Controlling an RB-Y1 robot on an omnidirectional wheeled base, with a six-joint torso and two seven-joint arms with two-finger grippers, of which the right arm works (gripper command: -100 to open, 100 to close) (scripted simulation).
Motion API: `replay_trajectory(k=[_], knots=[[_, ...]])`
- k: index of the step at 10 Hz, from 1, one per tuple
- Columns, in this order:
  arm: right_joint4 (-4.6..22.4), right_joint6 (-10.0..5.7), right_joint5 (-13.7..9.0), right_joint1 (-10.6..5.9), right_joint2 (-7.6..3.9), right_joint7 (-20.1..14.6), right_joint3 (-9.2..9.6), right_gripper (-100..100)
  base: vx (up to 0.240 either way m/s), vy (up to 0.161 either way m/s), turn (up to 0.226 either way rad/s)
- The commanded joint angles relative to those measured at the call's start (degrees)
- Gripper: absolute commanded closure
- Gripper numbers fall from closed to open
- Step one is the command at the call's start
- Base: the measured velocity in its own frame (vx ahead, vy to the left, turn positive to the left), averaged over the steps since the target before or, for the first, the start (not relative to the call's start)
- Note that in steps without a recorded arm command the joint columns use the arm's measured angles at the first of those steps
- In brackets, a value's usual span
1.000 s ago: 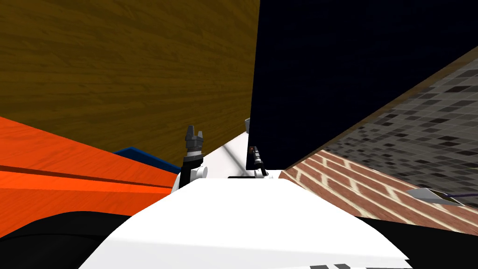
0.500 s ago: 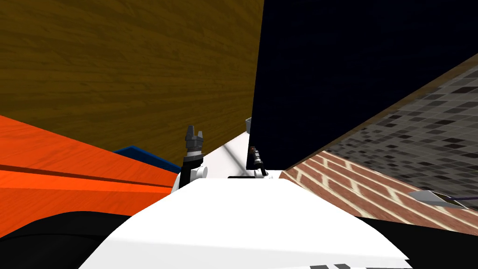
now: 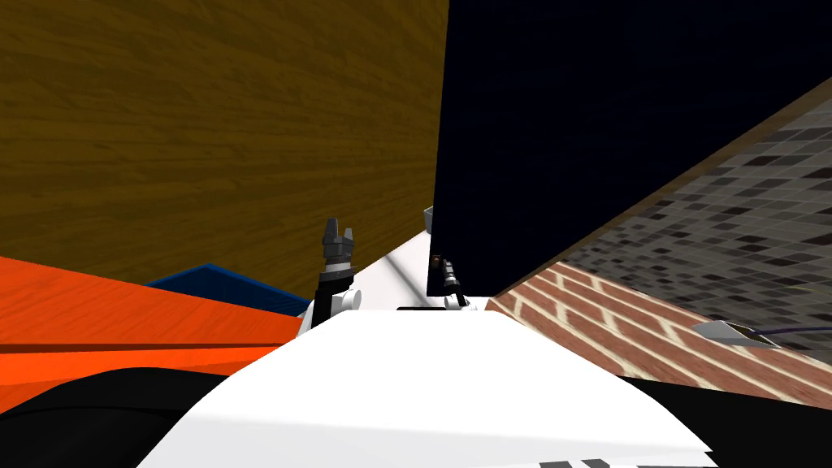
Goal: Push the door open
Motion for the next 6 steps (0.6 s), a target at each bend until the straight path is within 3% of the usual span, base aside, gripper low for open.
replay_trajectory(k=[1,6], knots=[[-0.69,0.11,-1.67,0.41,-0.71,1.05,1.96,-100,-0.064,-0.04,-0.097],[-2.84,-0.04,-7.74,1.76,-1.91,4.58,9.03,-100,-0.059,-0.046,-0.09]])
